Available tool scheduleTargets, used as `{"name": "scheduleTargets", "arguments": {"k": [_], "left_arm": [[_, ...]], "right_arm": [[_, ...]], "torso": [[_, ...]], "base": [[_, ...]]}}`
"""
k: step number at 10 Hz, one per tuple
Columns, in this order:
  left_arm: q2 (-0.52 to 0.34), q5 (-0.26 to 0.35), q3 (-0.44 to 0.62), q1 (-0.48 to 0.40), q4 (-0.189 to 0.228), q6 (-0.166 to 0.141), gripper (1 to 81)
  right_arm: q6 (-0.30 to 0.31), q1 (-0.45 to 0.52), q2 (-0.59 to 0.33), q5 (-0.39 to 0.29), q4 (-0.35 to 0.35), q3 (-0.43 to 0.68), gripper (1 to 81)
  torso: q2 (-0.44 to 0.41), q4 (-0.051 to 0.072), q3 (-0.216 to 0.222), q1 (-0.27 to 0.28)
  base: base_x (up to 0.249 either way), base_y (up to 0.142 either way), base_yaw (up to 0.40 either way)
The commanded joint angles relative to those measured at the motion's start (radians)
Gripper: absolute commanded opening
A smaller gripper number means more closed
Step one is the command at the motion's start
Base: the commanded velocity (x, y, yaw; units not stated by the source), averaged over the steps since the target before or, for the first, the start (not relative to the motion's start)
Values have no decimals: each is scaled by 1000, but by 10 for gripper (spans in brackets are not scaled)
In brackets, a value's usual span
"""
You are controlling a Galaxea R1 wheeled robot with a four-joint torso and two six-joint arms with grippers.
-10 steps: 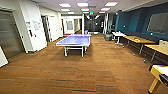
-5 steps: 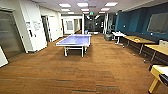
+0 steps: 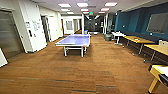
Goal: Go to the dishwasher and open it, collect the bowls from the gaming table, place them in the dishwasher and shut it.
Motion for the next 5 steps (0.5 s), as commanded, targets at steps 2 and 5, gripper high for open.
{"name": "scheduleTargets", "arguments": {"k": [2,5], "left_arm": [[0,53,-2,-42,3,4,811],[0,53,-2,-40,3,4,811]], "right_arm": [[-3,48,2,-50,-14,9,811],[-3,48,2,-50,-14,9,811]], "torso": [[0,0,0,0],[0,0,0,0]], "base": [[0,0,-270],[0,0,-279]]}}
